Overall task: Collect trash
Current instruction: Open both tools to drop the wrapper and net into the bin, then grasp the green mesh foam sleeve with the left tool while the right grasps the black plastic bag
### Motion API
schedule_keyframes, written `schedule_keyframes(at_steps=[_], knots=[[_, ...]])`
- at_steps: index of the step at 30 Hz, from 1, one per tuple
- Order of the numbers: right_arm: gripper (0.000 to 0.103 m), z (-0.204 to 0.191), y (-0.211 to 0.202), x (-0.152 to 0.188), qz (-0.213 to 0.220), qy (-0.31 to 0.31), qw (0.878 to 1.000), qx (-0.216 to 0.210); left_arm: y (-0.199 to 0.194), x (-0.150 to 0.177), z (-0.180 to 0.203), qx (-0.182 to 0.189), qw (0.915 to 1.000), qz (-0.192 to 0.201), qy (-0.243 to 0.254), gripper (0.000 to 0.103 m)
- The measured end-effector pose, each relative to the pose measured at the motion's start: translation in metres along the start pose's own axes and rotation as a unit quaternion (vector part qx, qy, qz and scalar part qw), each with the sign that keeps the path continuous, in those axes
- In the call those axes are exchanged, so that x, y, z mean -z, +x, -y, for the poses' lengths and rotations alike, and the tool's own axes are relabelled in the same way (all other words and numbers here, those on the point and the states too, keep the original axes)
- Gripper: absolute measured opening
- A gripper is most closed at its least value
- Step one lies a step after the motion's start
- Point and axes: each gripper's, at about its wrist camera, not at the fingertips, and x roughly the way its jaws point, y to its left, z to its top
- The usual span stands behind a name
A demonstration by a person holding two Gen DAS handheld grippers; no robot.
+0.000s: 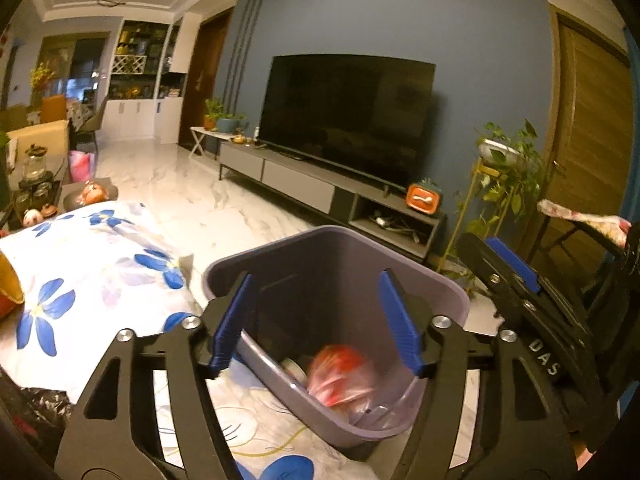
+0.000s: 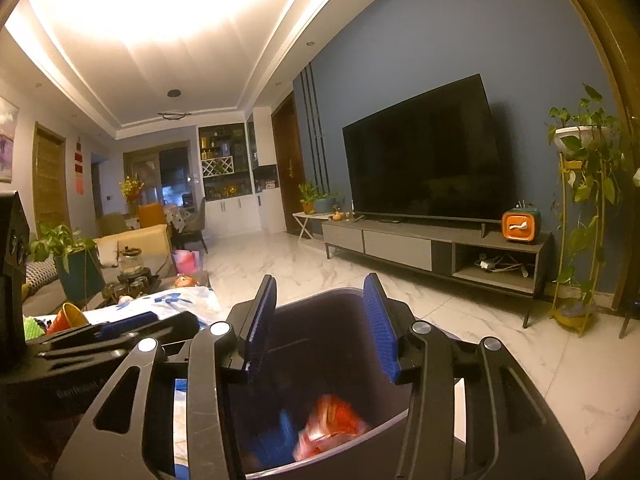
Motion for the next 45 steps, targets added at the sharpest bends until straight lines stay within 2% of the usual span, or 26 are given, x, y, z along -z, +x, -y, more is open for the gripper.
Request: schedule_keyframes(at_steps=[6, 9, 13, 19, 22, 28, 30, 36, 38, 45], knots=[[0.056, -0.004, -0.009, 0.002, 0.005, -0.010, 1.000, 0.006, -0.018, 0.000, -0.010, -0.026, 0.9994, 0.010, -0.019, 0.076], [0.060, -0.009, -0.018, 0.003, 0.009, -0.017, 1.000, 0.006, -0.036, 0.004, -0.015, -0.055, 0.9980, 0.020, -0.022, 0.081], [0.066, -0.021, -0.032, 0.005, 0.015, -0.030, 0.999, 0.003, -0.064, 0.012, -0.027, -0.103, 0.9937, 0.030, -0.035, 0.083], [0.073, -0.045, -0.052, 0.010, 0.016, -0.048, 0.999, -0.013, -0.116, 0.028, -0.044, -0.180, 0.9815, 0.045, -0.046, 0.085], [0.074, -0.059, -0.060, 0.014, 0.011, -0.052, 0.998, -0.030, -0.149, 0.040, -0.057, -0.227, 0.9711, 0.056, -0.050, 0.085], [0.074, -0.087, -0.069, 0.022, -0.009, -0.055, 0.996, -0.067, -0.195, 0.066, -0.079, -0.292, 0.9521, 0.060, -0.067, 0.085], [0.074, -0.099, -0.070, 0.027, -0.015, -0.059, 0.995, -0.081, -0.212, 0.074, -0.087, -0.319, 0.9431, 0.062, -0.071, 0.085], [0.074, -0.138, -0.065, 0.042, -0.039, -0.076, 0.989, -0.120, -0.248, 0.089, -0.105, -0.344, 0.9311, 0.073, -0.095, 0.085], [0.074, -0.153, -0.062, 0.049, -0.047, -0.084, 0.986, -0.134, -0.255, 0.090, -0.110, -0.359, 0.9252, 0.074, -0.100, 0.085], [0.074, -0.192, -0.036, 0.069, -0.086, -0.101, 0.977, -0.165, -0.276, 0.097, -0.127, -0.383, 0.9124, 0.089, -0.113, 0.085]])
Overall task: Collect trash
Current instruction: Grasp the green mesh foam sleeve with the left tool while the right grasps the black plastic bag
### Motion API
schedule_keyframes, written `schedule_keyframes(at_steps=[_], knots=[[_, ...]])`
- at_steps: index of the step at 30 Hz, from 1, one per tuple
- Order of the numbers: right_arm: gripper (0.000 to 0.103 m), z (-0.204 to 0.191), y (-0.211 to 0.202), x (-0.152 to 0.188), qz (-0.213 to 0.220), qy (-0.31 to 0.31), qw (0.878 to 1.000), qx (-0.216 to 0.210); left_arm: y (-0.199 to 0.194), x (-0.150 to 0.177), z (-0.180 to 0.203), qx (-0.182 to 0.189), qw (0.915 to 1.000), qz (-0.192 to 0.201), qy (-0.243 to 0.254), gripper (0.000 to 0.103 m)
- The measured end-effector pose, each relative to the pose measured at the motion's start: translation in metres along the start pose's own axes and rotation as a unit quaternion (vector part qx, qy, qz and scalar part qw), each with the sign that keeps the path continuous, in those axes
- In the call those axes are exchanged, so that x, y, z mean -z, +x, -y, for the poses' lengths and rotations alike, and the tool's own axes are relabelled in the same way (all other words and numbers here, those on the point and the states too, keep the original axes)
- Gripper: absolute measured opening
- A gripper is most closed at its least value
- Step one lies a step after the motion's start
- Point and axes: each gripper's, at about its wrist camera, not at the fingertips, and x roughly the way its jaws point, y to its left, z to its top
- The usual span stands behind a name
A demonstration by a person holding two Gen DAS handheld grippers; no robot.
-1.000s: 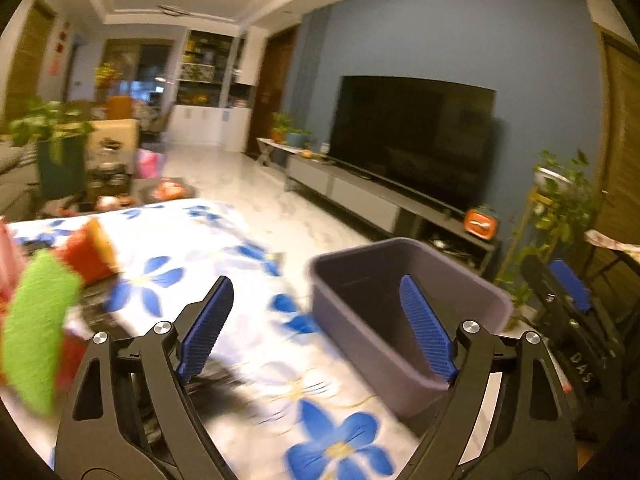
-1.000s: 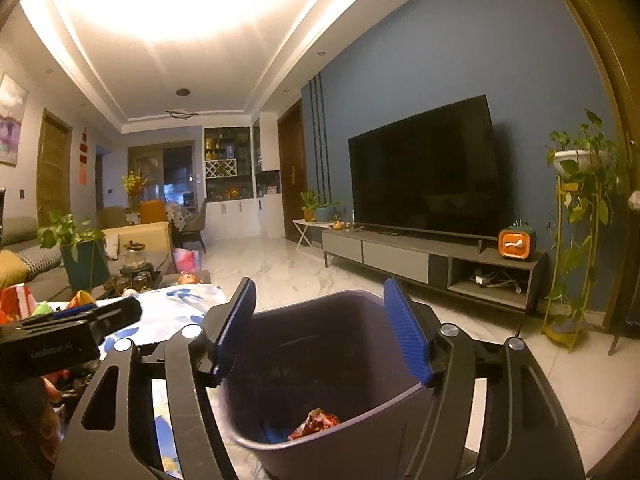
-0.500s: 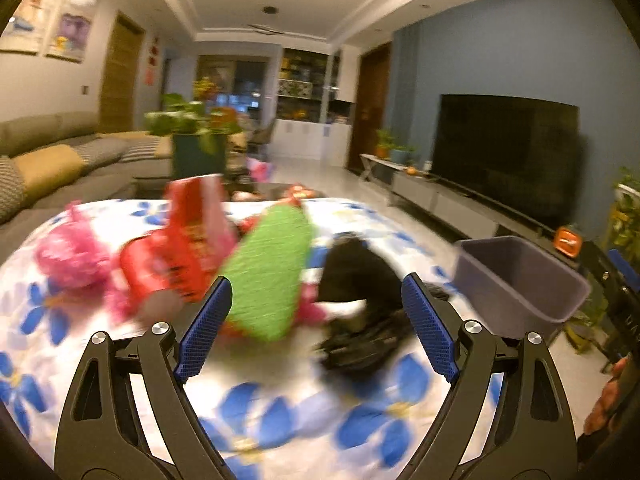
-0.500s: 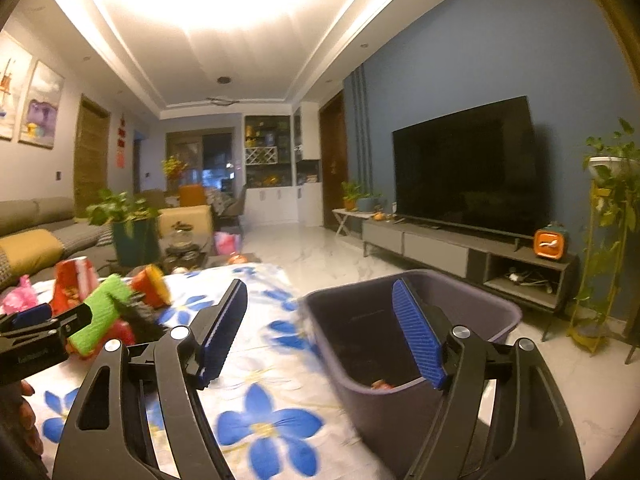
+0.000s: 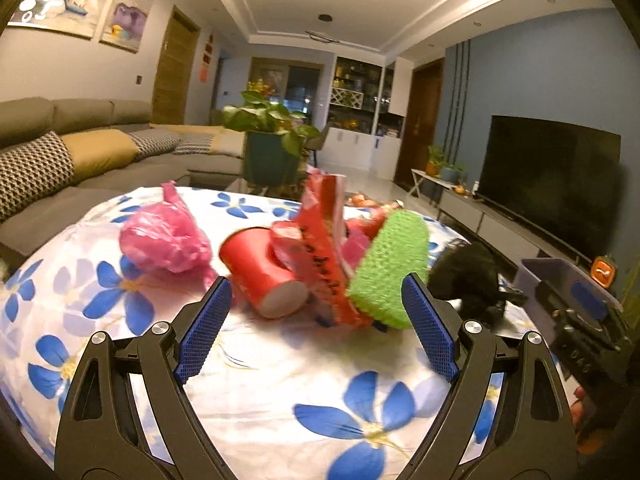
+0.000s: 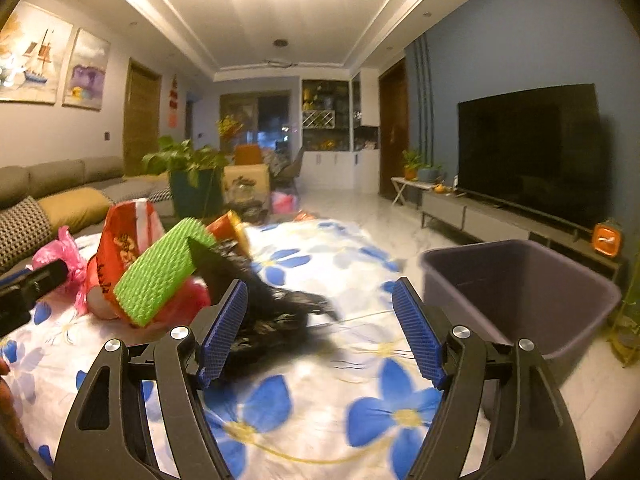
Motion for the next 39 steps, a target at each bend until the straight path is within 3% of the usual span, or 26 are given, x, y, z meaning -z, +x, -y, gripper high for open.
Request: schedule_keyframes(at_steps=[8, 15, 18, 21, 25, 29, 34, 39], knots=[[0.073, -0.017, 0.045, 0.003, -0.041, -0.011, 0.999, -0.022, 0.011, 0.000, 0.000, 0.030, 0.9995, -0.003, 0.005, 0.085], [0.038, -0.017, 0.057, 0.006, -0.074, -0.009, 0.996, -0.048, 0.025, 0.004, 0.016, 0.061, 0.9977, -0.011, 0.026, 0.085], [0.015, -0.019, 0.053, 0.006, -0.070, -0.018, 0.996, -0.057, 0.034, 0.006, 0.019, 0.066, 0.9972, -0.020, 0.027, 0.085], [0.005, -0.018, 0.047, 0.005, -0.060, -0.018, 0.996, -0.056, 0.041, 0.006, 0.021, 0.074, 0.9965, -0.028, 0.027, 0.084], [0.003, -0.006, 0.034, 0.003, -0.046, 0.001, 0.998, -0.049, 0.052, 0.002, 0.029, 0.082, 0.9954, -0.036, 0.035, 0.081], [0.003, 0.007, 0.021, 0.001, -0.036, 0.018, 0.998, -0.047, 0.067, 0.003, 0.046, 0.080, 0.9935, -0.051, 0.063, 0.074], [0.003, 0.013, 0.009, 0.002, -0.032, 0.021, 0.998, -0.050, 0.085, 0.007, 0.060, 0.075, 0.9895, -0.087, 0.087, 0.056], [0.003, 0.016, 0.003, 0.003, -0.030, 0.024, 0.998, -0.054, 0.088, 0.006, 0.058, 0.082, 0.9886, -0.094, 0.084, 0.026]])
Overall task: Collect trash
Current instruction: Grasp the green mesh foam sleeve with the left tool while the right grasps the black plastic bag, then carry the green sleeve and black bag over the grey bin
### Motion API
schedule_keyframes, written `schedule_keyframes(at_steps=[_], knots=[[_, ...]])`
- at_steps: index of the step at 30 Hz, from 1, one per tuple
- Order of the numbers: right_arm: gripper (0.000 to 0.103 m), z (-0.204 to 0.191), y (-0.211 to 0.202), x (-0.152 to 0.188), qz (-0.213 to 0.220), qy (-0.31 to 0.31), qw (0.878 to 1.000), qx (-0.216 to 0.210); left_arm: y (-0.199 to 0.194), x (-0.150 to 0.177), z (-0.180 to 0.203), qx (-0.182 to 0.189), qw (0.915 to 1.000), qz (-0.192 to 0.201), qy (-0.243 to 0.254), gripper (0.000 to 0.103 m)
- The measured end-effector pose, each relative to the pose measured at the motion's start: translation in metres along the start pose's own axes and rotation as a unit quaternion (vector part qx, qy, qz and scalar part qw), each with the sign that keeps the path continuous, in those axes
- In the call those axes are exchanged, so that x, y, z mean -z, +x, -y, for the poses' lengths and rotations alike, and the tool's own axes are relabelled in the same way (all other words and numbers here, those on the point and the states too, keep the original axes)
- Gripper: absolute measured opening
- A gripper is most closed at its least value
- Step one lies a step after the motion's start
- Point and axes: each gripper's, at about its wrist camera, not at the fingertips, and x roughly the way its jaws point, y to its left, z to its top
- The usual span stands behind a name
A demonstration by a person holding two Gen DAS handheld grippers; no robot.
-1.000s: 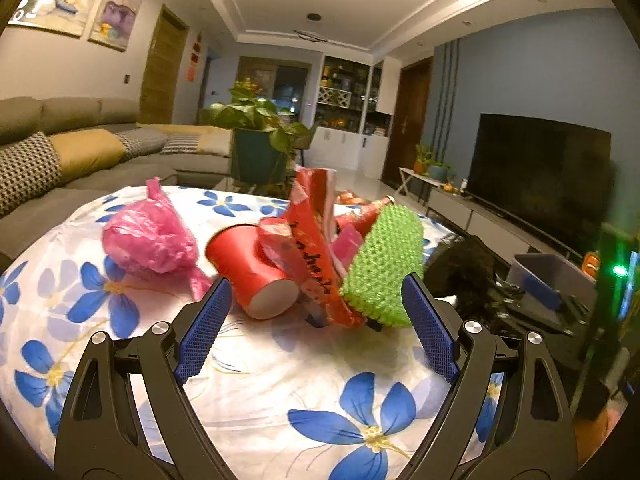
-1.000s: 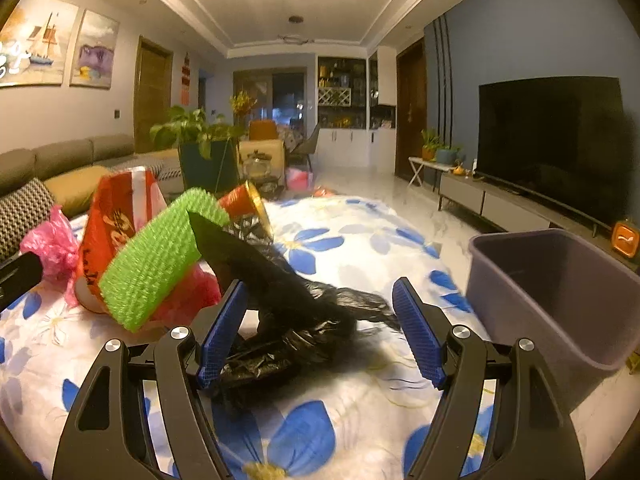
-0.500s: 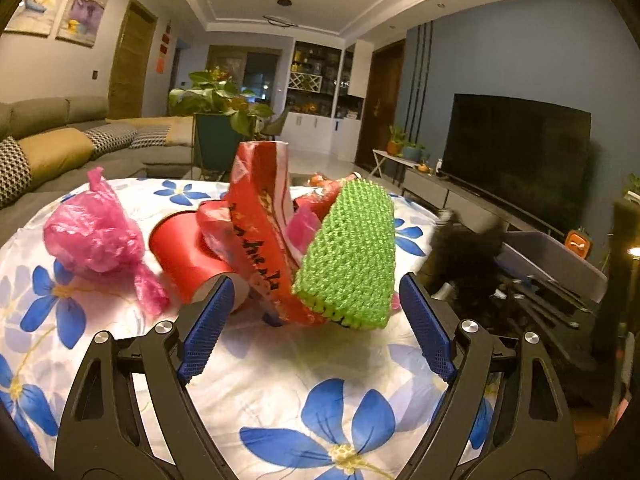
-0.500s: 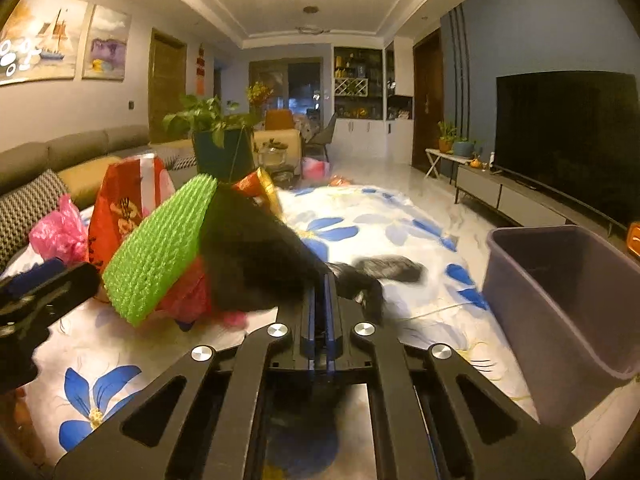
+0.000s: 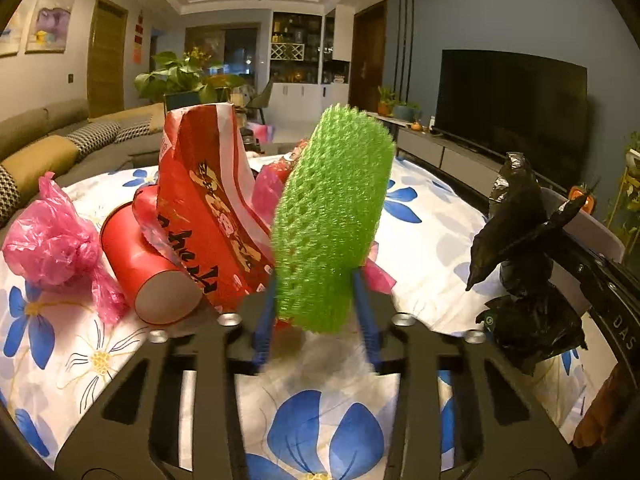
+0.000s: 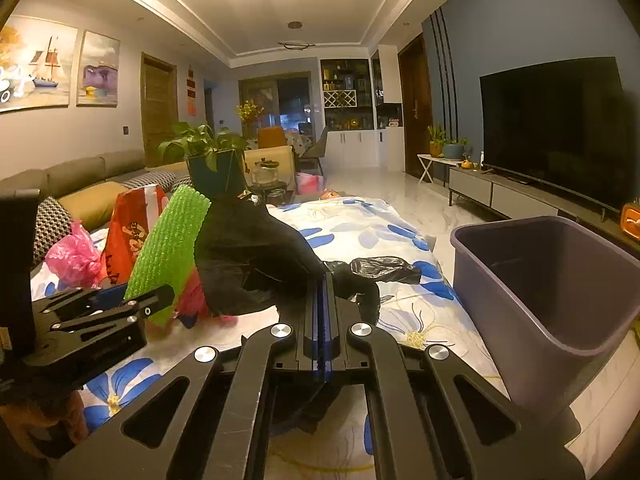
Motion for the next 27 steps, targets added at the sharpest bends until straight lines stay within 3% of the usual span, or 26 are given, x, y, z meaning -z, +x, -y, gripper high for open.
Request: schedule_keyframes(at_steps=[5, 14, 20, 27], knots=[[0.003, 0.001, -0.009, -0.003, 0.008, 0.000, 1.000, -0.002, -0.011, -0.002, -0.002, 0.009, 0.9998, 0.014, -0.007, 0.016], [0.003, 0.007, -0.031, -0.013, 0.037, 0.003, 0.999, 0.004, -0.067, -0.011, -0.021, 0.011, 0.9962, 0.079, -0.036, 0.015], [0.003, 0.014, -0.046, -0.024, 0.060, 0.010, 0.998, 0.018, -0.082, -0.018, -0.015, 0.010, 0.9956, 0.091, -0.023, 0.015], [0.003, 0.035, -0.066, -0.043, 0.095, 0.011, 0.994, 0.053, -0.087, -0.032, 0.006, 0.038, 0.9939, 0.103, -0.010, 0.015]])
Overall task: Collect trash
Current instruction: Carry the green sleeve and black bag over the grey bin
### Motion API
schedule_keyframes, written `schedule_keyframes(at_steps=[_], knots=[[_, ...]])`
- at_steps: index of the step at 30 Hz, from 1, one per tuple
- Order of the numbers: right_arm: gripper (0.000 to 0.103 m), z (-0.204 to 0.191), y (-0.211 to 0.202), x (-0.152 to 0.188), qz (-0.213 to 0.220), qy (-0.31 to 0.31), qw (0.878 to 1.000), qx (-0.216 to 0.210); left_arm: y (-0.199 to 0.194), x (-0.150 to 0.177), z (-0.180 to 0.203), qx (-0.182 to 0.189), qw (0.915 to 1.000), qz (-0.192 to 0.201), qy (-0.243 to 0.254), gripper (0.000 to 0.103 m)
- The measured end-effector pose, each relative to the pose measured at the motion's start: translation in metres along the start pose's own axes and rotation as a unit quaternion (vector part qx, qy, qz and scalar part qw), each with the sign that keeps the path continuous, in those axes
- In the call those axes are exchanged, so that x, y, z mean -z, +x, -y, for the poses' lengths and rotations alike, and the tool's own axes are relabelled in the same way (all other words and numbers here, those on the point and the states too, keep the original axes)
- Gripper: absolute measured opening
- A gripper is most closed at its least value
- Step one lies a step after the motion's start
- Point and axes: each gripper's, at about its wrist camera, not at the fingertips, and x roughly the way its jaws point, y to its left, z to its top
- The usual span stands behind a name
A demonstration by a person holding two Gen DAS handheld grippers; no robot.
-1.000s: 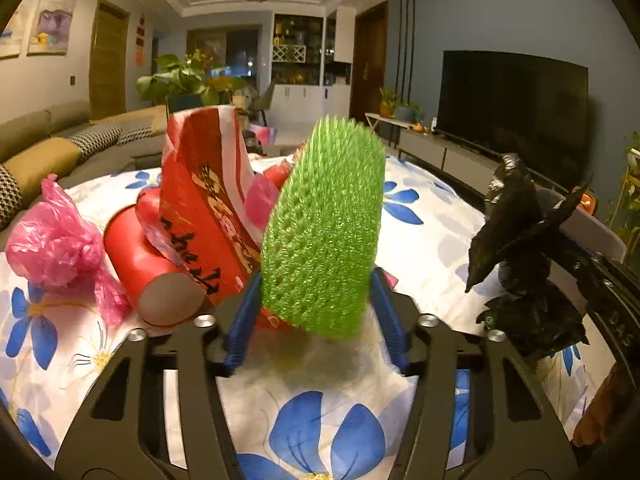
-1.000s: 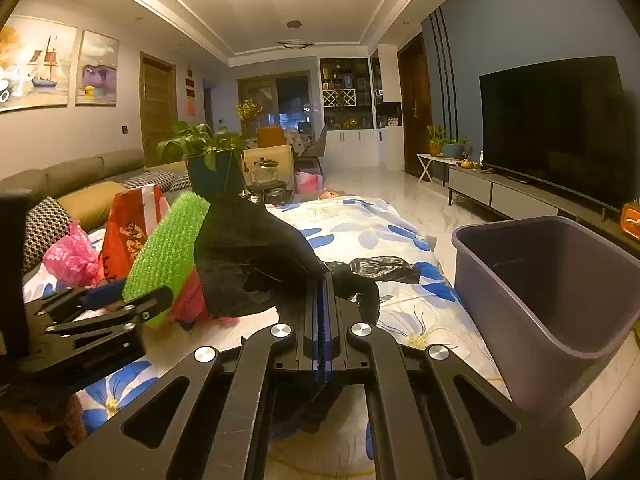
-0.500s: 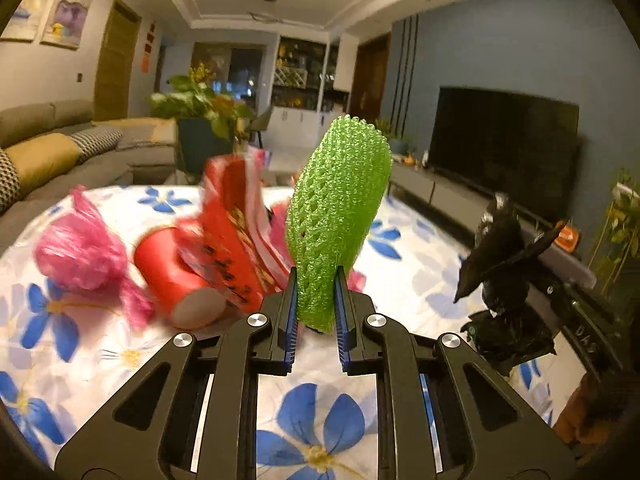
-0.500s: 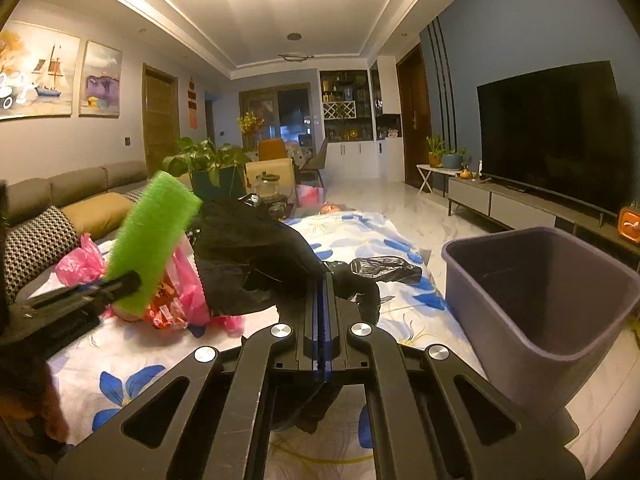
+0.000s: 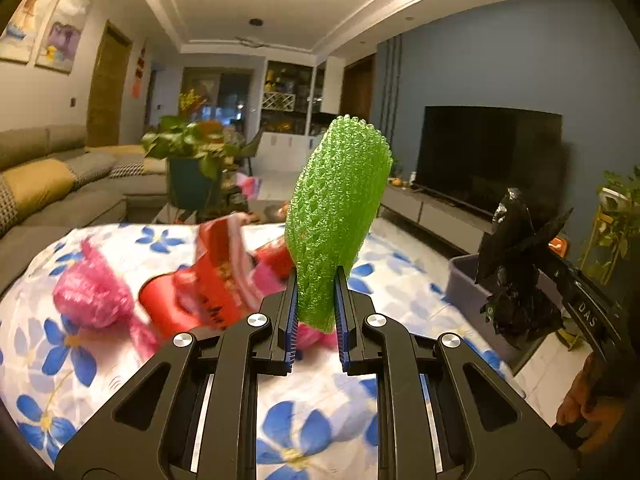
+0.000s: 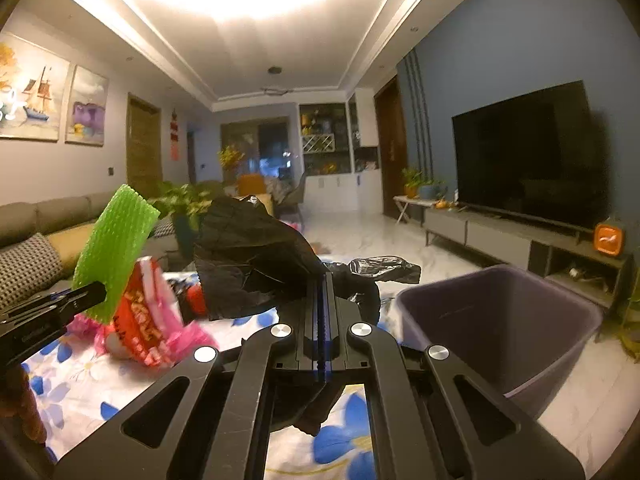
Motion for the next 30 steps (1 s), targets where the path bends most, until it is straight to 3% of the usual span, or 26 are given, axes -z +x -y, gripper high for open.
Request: schedule_keyframes(at_steps=[8, 16, 21, 30], knots=[[0.003, 0.046, -0.006, -0.021, 0.032, 0.017, 0.997, 0.071, 0.024, -0.025, 0.063, 0.086, 0.9958, 0.009, 0.029, 0.015], [0.003, 0.094, -0.001, -0.028, 0.047, 0.037, 0.990, 0.127, 0.070, -0.028, 0.137, 0.151, 0.9869, -0.003, 0.058, 0.015], [0.003, 0.112, 0.006, -0.024, 0.049, 0.045, 0.987, 0.147, 0.099, -0.025, 0.171, 0.175, 0.9822, -0.009, 0.068, 0.015], [0.003, 0.128, 0.016, -0.015, 0.040, 0.054, 0.985, 0.159, 0.135, -0.012, 0.199, 0.198, 0.9763, -0.034, 0.081, 0.015]])
